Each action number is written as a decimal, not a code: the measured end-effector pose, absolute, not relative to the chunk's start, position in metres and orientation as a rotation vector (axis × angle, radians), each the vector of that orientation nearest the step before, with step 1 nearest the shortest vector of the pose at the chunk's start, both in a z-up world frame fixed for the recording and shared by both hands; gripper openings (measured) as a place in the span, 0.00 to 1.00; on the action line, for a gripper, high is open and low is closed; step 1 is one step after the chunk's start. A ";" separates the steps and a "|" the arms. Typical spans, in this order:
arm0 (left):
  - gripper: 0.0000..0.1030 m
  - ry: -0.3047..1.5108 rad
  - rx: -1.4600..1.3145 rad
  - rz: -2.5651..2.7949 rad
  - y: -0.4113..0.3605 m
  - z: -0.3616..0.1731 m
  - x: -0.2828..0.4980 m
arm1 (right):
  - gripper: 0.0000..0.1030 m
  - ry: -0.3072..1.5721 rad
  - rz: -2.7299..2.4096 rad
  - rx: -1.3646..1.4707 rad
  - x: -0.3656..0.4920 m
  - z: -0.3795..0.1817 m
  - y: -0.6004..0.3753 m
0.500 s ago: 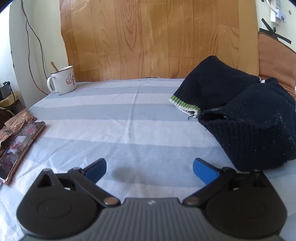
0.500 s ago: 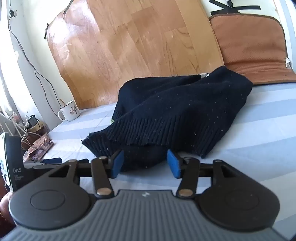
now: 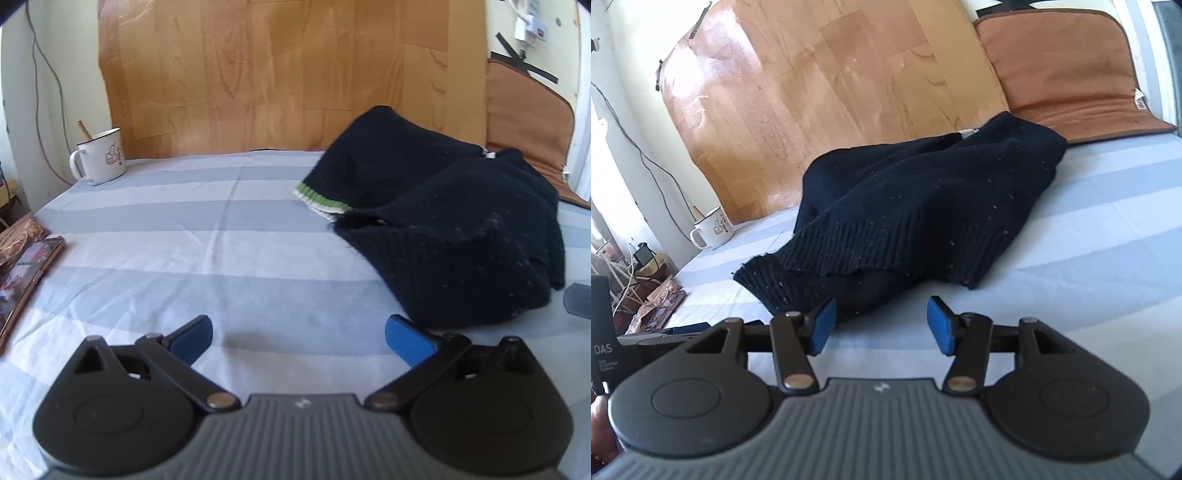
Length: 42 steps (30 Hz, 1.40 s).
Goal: Fold small clothes
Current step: 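Approach the crumpled navy sweater with both grippers open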
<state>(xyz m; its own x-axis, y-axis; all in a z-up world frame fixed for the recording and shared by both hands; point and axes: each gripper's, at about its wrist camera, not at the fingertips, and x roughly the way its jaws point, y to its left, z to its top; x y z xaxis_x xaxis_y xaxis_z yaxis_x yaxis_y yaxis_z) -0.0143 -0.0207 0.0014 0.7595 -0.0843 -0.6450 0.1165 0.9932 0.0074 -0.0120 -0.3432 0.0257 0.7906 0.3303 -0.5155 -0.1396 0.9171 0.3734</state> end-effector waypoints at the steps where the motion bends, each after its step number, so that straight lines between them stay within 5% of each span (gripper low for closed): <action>1: 1.00 0.700 0.051 -0.114 -0.023 0.002 -0.015 | 0.56 0.612 0.252 0.327 -0.013 0.025 -0.344; 20: 1.00 0.703 0.074 -0.123 -0.031 -0.005 -0.017 | 0.60 0.642 0.158 0.414 -0.022 0.006 -0.355; 31: 1.00 0.703 0.075 -0.125 -0.033 -0.006 -0.017 | 0.78 0.610 0.168 0.398 -0.024 0.003 -0.347; 42: 1.00 0.702 0.074 -0.127 -0.034 -0.006 -0.017 | 0.85 0.597 0.173 0.413 -0.025 0.002 -0.343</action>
